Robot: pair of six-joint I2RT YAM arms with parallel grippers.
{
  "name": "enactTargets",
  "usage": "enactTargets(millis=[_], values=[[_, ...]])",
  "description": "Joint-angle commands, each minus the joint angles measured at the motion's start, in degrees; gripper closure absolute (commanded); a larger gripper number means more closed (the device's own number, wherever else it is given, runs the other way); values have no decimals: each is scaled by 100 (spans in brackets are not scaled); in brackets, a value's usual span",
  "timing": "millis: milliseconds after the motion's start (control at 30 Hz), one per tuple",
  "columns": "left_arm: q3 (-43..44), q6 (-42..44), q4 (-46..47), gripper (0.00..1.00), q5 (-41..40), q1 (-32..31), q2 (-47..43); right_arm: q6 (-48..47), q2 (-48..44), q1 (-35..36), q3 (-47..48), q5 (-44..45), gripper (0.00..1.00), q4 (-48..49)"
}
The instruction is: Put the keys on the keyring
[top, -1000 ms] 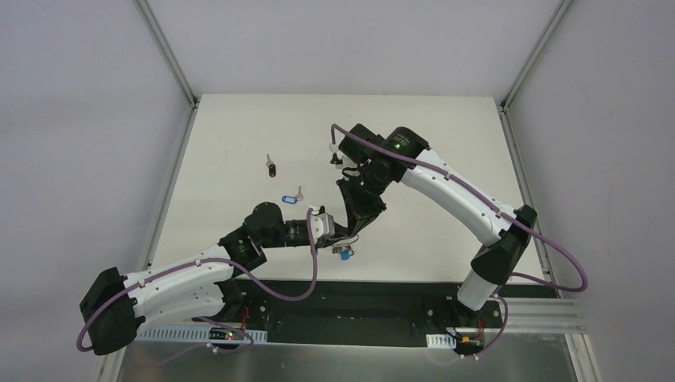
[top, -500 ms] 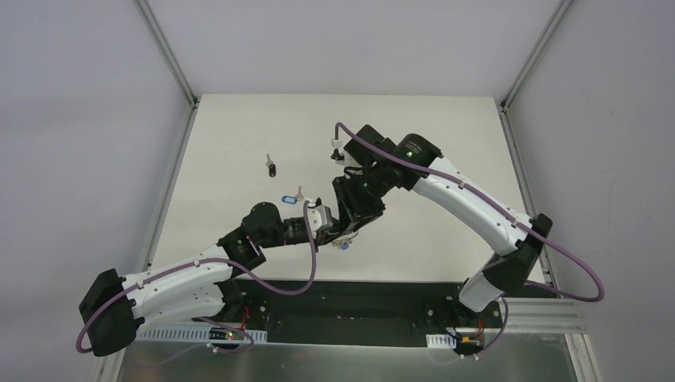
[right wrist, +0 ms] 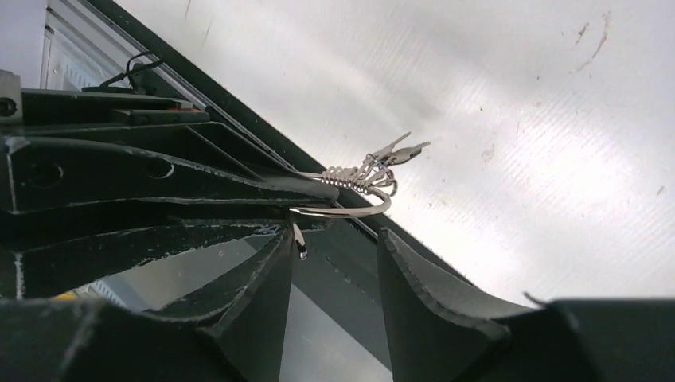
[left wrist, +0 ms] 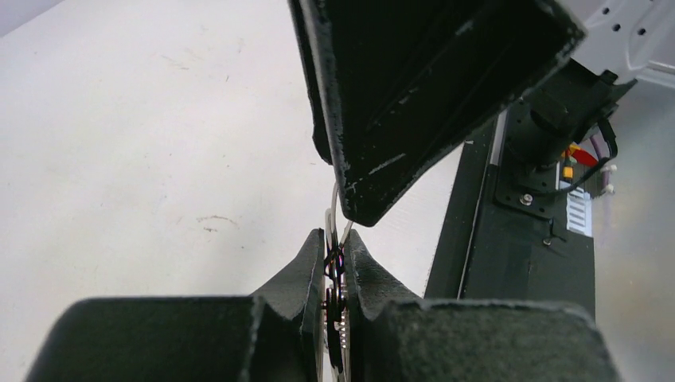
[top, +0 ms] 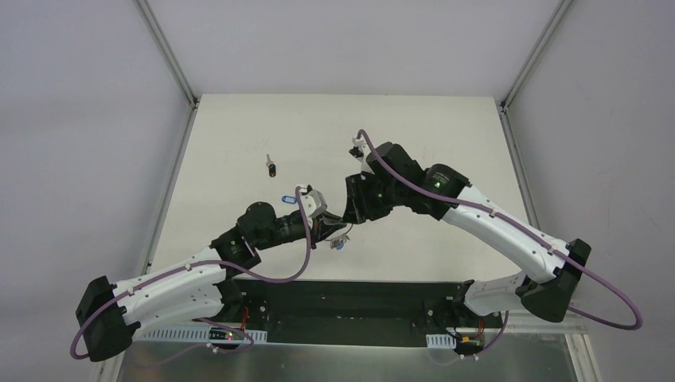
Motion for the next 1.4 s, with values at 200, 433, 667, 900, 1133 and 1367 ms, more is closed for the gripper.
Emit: enactTargets(millis=[200, 433, 667, 900, 1133, 1367], values=[[-9, -925, 408, 100, -727, -2, -52, -183, -481, 34, -555, 329, 58, 1595], [-150, -1114, 534, 100, -873, -6, -200, -6, -476, 27, -563, -177, 59, 1870], [-294, -1177, 651, 100, -895, 1, -451, 77, -314, 27, -358, -419, 63, 1711], [-373, -1227, 730, 100, -822, -4, -680, 98, -298, 23, -299, -767, 70, 1738], [-394, -1239, 730, 100, -767, 1, -752, 166, -412, 32, -331, -936, 74, 1947], [-432, -1240, 738, 100, -790, 1, -830, 153, -542, 24, -317, -823, 77, 1868]])
